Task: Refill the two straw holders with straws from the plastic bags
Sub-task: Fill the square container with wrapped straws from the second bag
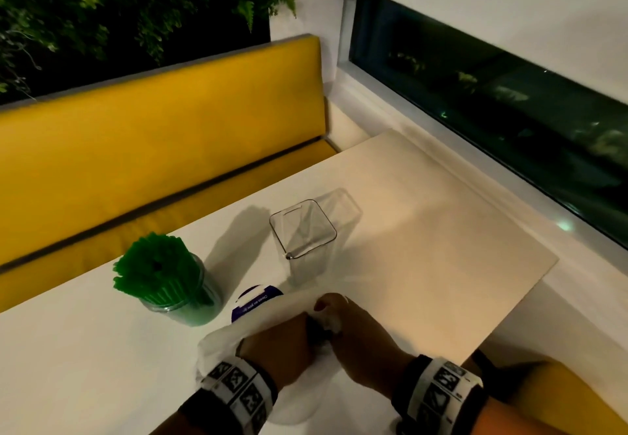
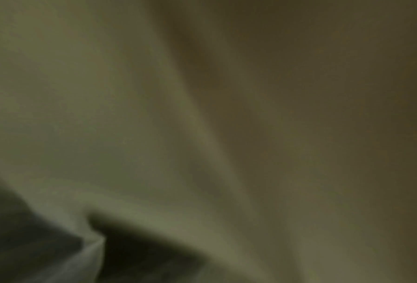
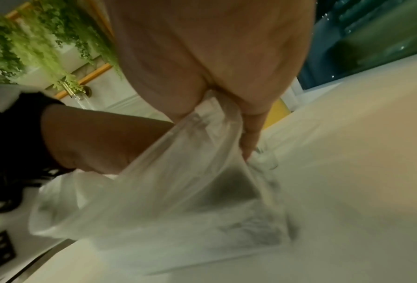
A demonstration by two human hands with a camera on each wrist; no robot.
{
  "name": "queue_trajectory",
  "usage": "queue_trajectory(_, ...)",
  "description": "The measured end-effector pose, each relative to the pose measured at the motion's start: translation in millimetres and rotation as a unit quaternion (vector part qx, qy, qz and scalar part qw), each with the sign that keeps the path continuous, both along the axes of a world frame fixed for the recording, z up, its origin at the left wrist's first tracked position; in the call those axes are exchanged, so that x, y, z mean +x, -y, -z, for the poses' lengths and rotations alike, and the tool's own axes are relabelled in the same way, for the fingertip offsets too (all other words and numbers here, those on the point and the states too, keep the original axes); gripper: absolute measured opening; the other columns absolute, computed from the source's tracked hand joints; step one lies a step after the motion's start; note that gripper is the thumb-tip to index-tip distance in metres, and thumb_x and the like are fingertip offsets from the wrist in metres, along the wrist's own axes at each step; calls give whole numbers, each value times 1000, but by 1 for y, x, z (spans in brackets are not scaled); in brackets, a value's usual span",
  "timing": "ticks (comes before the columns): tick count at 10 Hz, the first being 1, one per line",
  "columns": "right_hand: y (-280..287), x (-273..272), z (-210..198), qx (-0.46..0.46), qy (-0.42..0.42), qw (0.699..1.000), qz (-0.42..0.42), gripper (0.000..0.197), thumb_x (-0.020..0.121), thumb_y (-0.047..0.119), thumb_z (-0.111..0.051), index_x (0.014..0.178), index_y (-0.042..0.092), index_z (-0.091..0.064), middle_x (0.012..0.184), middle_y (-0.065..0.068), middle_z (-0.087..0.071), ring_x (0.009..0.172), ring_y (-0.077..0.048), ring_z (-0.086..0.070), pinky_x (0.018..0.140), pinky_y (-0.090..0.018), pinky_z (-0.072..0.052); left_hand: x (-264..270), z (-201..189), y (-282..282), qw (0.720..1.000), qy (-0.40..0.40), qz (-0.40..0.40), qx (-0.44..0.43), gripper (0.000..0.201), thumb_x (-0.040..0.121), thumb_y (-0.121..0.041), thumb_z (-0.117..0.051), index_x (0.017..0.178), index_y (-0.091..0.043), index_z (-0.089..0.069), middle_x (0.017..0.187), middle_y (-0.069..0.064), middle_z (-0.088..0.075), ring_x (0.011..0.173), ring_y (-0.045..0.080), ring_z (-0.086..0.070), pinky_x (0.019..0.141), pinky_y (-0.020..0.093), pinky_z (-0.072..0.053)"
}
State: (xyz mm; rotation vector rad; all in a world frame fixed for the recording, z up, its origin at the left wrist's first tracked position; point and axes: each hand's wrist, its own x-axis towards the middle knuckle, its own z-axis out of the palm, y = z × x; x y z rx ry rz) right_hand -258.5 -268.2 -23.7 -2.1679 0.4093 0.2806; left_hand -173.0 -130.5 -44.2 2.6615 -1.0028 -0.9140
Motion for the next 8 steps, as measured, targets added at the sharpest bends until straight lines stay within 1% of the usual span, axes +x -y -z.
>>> queue_trajectory(1, 6, 2, -9, -22, 23, 999, 19, 28, 95, 16, -46, 107, 39, -55, 109, 11, -59, 100, -13, -57, 88, -27, -49, 6, -5, 1, 998, -52, -18, -43, 45, 94, -34, -55, 136, -21, -47, 130, 2, -61, 116, 22, -60, 94, 34, -48)
queue_trajectory(2, 16, 7, -11, -52, 29, 996, 61, 17, 94, 26, -50, 102, 37, -60, 105, 11, -59, 98, -13, -55, 82, -21, -40, 6, -16, 2, 990, -83, -15, -111, 32, 94, -59, -47, 116, -39, -60, 105, -16, -67, 96, 5, -61, 84, 18, -45)
queue_trajectory(3, 22, 11, -6, -53, 21, 997, 60, 21, 92, 23, -51, 99, 40, -60, 102, 16, -61, 97, -10, -56, 85, -23, -44, 7, -26, 1, 987, -84, -11, -138, 38, 90, -67, -40, 109, -43, -62, 98, -19, -66, 93, 2, -58, 90, 22, -46)
queue_trajectory(4, 16, 17, -11, 73, 13, 997, 29, 13, 96, 34, -51, 98, 36, -64, 99, 12, -68, 95, -9, -63, 89, -32, -52, 10, -25, -2, 995, -28, 6, -96, 31, 90, -50, -55, 117, -37, -60, 108, -14, -65, 101, 10, -60, 96, 29, -49)
queue_trajectory(5, 14, 21, -15, 94, 14, 995, 11, 16, 98, 35, -48, 102, 36, -64, 102, 12, -69, 96, -7, -64, 90, -33, -53, 12, -29, 3, 998, 16, 16, -66, 29, 91, -37, -58, 117, -24, -63, 112, -2, -67, 104, 21, -64, 95, 36, -52)
queue_trajectory(6, 30, 21, -11, 14, 8, 999, 50, 38, 93, 5, -41, 105, 35, -62, 114, 14, -59, 105, -12, -56, 95, -30, -48, 10, -42, 1, 992, -10, 16, -121, 31, 92, -37, -60, 121, -27, -61, 120, -6, -64, 112, 16, -58, 101, 25, -43)
queue_trajectory(7, 40, 18, -7, -33, -30, 996, 72, 48, 85, -5, -35, 101, 33, -61, 117, 10, -53, 106, -17, -52, 96, -32, -47, 10, -65, -12, 985, -39, 18, -166, 32, 86, -35, -65, 118, -35, -59, 114, -12, -63, 109, 12, -56, 99, 24, -43)
queue_trajectory(8, 39, 14, 4, -80, -39, 995, 32, 44, 86, 2, -38, 102, 37, -59, 120, 8, -55, 109, -18, -54, 97, -31, -46, 10, -108, -22, 959, -81, 7, -270, 18, 79, -31, -66, 94, -38, -58, 86, -13, -66, 85, 10, -63, 78, 35, -51)
